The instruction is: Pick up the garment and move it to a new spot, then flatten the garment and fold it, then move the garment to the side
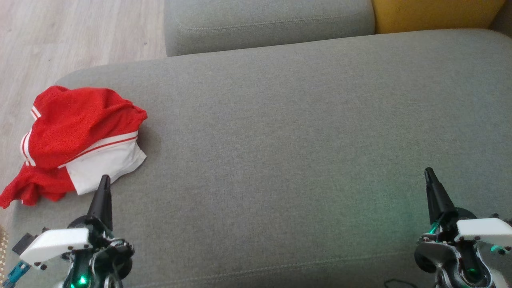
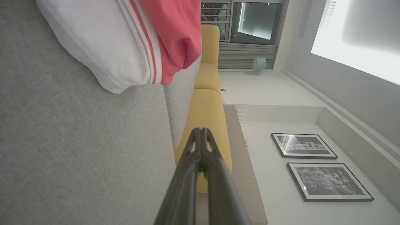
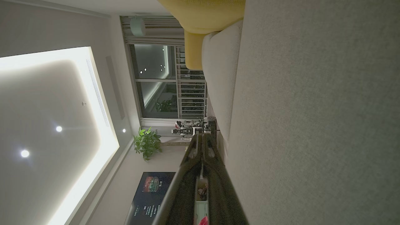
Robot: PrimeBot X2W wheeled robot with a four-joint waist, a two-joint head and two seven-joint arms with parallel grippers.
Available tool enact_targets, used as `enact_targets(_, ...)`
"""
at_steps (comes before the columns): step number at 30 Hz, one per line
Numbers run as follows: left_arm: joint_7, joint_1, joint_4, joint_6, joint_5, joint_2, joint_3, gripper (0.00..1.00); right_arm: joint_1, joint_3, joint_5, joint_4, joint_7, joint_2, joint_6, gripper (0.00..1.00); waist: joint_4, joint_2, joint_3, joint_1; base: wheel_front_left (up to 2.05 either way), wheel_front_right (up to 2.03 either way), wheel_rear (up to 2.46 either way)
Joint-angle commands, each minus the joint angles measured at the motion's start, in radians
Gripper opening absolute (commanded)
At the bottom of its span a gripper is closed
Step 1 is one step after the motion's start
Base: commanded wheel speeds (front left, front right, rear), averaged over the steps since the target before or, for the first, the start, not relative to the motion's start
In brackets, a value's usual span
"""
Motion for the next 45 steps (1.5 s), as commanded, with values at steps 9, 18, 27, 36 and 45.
enact_targets(9, 0.007, -0.053, -0.030, -0.007, 0.011, 0.009, 0.035, 0.00, -0.053, 0.018, -0.009, -0.032, 0.006, -0.002, 0.000, 0.00, 0.000, 0.0000, 0.000, 0.0000, 0.00, 0.00, 0.00)
enact_targets(18, 0.007, -0.053, -0.030, -0.007, 0.011, 0.009, 0.035, 0.00, -0.053, 0.018, -0.009, -0.032, 0.006, -0.002, 0.000, 0.00, 0.000, 0.0000, 0.000, 0.0000, 0.00, 0.00, 0.00)
enact_targets(27, 0.007, -0.053, -0.030, -0.007, 0.011, 0.009, 0.035, 0.00, -0.053, 0.018, -0.009, -0.032, 0.006, -0.002, 0.000, 0.00, 0.000, 0.0000, 0.000, 0.0000, 0.00, 0.00, 0.00)
enact_targets(36, 0.007, -0.053, -0.030, -0.007, 0.011, 0.009, 0.035, 0.00, -0.053, 0.018, -0.009, -0.032, 0.006, -0.002, 0.000, 0.00, 0.000, 0.0000, 0.000, 0.0000, 0.00, 0.00, 0.00)
enact_targets(45, 0.007, -0.053, -0.030, -0.007, 0.011, 0.009, 0.035, 0.00, -0.053, 0.018, -0.009, -0.032, 0.006, -0.002, 0.000, 0.00, 0.000, 0.0000, 0.000, 0.0000, 0.00, 0.00, 0.00)
